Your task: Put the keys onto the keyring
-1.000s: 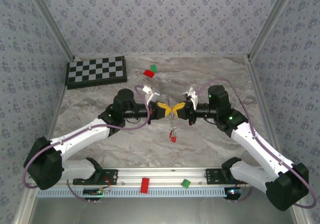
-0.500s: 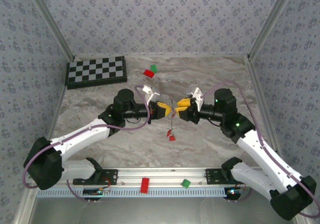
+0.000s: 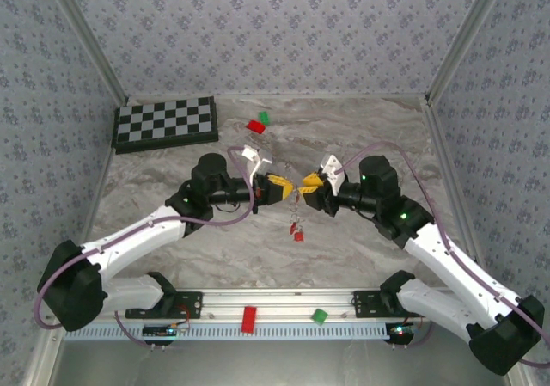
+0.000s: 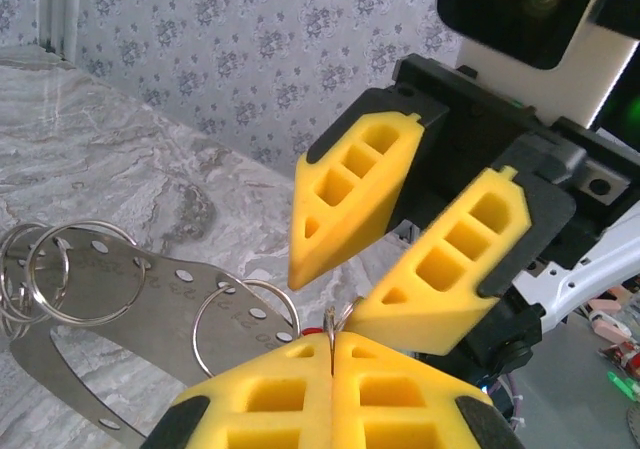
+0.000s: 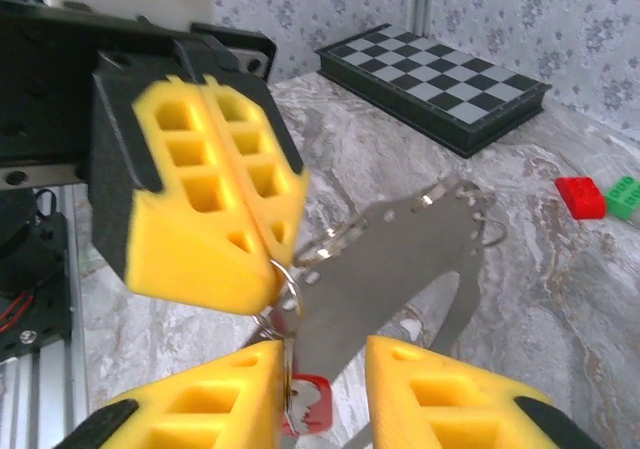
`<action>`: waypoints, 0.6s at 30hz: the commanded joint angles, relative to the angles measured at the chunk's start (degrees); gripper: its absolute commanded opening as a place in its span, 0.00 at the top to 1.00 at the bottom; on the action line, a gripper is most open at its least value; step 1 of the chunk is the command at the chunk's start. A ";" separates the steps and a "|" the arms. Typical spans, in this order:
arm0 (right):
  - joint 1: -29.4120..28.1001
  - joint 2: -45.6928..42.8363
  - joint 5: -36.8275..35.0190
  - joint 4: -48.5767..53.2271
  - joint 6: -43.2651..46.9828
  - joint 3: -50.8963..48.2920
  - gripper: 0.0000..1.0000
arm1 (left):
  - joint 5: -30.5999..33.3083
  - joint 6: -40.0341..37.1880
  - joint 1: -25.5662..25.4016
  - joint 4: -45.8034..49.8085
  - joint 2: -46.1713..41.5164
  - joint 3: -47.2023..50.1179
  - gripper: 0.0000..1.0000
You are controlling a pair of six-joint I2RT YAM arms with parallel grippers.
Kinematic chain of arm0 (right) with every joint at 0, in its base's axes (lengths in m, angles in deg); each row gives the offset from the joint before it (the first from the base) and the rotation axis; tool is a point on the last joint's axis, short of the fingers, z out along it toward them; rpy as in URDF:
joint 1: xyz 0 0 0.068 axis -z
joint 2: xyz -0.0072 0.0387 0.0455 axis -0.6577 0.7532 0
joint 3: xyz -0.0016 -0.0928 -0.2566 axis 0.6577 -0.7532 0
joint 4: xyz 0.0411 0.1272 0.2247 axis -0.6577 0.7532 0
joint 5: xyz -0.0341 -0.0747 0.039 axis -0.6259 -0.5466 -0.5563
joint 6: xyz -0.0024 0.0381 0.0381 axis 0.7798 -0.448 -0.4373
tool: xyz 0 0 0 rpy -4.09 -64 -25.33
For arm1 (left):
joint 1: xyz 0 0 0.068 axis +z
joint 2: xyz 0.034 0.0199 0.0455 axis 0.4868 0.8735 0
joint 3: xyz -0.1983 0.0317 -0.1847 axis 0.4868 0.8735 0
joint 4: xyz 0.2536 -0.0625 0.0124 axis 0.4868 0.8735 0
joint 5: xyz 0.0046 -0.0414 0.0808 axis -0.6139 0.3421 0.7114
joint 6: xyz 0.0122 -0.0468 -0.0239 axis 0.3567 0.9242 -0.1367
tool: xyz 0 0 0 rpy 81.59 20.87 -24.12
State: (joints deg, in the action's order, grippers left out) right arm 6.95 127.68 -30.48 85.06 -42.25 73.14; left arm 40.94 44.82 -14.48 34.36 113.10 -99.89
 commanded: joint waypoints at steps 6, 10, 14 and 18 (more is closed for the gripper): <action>-1.41 -0.71 -1.58 1.36 1.32 0.25 1.00 | 1.26 -0.07 -0.21 -3.87 -2.17 -0.81 1.00; -2.82 -0.56 -1.35 1.47 1.42 0.08 1.00 | 1.98 1.69 -0.26 -6.45 -2.09 -0.27 1.00; -4.72 -0.16 -1.40 1.26 1.40 -0.06 1.00 | 3.77 2.90 -0.27 -8.43 -2.00 0.51 1.00; -6.44 0.26 -2.80 0.95 1.50 -0.37 1.00 | 3.68 4.24 -0.38 -10.78 -1.36 0.99 1.00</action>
State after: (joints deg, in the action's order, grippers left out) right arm 1.86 127.59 -33.04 86.15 -41.35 73.14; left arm 43.96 47.44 -14.48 30.12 112.53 -98.62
